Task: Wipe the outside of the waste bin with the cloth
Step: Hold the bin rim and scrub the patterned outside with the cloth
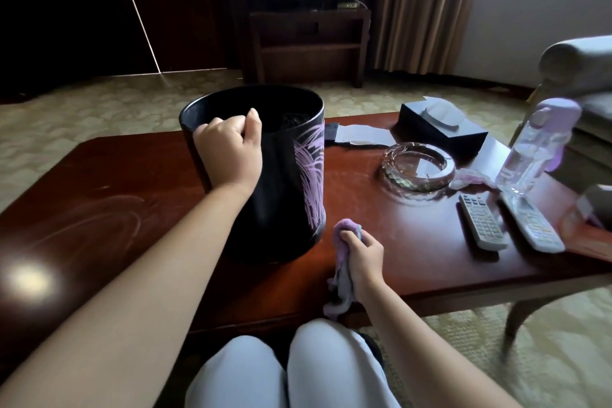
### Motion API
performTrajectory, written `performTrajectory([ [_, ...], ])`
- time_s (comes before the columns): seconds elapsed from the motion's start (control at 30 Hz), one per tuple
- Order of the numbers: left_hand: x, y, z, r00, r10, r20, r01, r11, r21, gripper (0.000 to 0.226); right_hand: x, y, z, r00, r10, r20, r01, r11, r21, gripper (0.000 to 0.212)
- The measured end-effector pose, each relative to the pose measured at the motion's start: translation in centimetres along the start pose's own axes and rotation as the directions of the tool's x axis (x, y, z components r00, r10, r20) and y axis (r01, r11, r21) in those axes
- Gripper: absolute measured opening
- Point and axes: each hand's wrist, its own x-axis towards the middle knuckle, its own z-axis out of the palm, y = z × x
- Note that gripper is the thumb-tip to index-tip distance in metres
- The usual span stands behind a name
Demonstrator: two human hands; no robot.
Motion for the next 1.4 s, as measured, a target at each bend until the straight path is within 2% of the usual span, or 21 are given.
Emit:
performTrajectory([
  [0.13, 0.2, -1.0, 0.0, 1.0, 0.013, -0.005, -0.014, 0.999, -0.034, 0.042, -0.1, 0.3, -0.2, 0.999, -0.031, 0.024, 0.032, 0.999, -0.02, 0.024],
  [0.3, 0.9, -1.0, -0.6, 0.995, -0.066, 0.073, 0.073, 0.992, -0.101, 0.042, -0.2, 0.2, -0.3, 0.998, -0.067, 0.023, 0.067, 0.998, 0.011, 0.027],
  [0.4, 0.7, -0.6, -0.8, 0.993, -0.062, 0.104, 0.064, 0.998, -0.018, 0.044, -0.3, 0.2, -0.5, 0.997, -0.078, 0.016, 0.077, 0.997, 0.026, 0.027],
  [0.5, 0.0, 0.3, -0.3, 0.996, -0.056, 0.075, 0.049, 0.994, 0.093, 0.044, -0.3, 0.3, -0.6, 0.997, -0.064, 0.03, 0.064, 0.998, 0.019, 0.02],
  [0.57, -0.2, 0.8, 0.0, 0.997, -0.035, 0.069, 0.031, 0.998, 0.06, 0.047, -0.4, 0.2, -0.6, 0.997, -0.057, 0.044, 0.056, 0.998, 0.022, 0.011],
  [0.7, 0.1, 0.1, 0.0, 0.998, -0.009, 0.064, 0.011, 0.999, -0.032, 0.05, -0.4, 0.2, -0.7, 0.995, -0.072, 0.068, 0.071, 0.997, 0.026, 0.01],
  [0.87, 0.7, -1.1, 0.0, 0.994, -0.002, 0.109, 0.018, 0.988, -0.153, 0.052, -0.3, 0.3, -0.8, 0.989, -0.127, 0.07, 0.126, 0.992, 0.027, 0.026],
  [1.07, 1.0, -1.3, 0.2, 0.989, -0.034, 0.145, 0.06, 0.983, -0.174, 0.064, -0.3, 0.6, -1.0, 0.988, -0.139, 0.074, 0.136, 0.99, 0.049, 0.025],
  [1.23, 0.9, -0.6, -0.4, 0.99, -0.023, 0.136, 0.041, 0.99, -0.132, 0.062, -1.6, -1.2, 0.7, 0.969, -0.238, 0.065, 0.232, 0.969, 0.087, 0.021],
  [1.4, 0.7, -0.6, -1.0, 0.987, -0.02, 0.157, 0.031, 0.997, -0.068, 0.066, -4.4, -7.6, 4.5, 0.852, -0.516, 0.091, 0.498, 0.851, 0.169, 0.009],
])
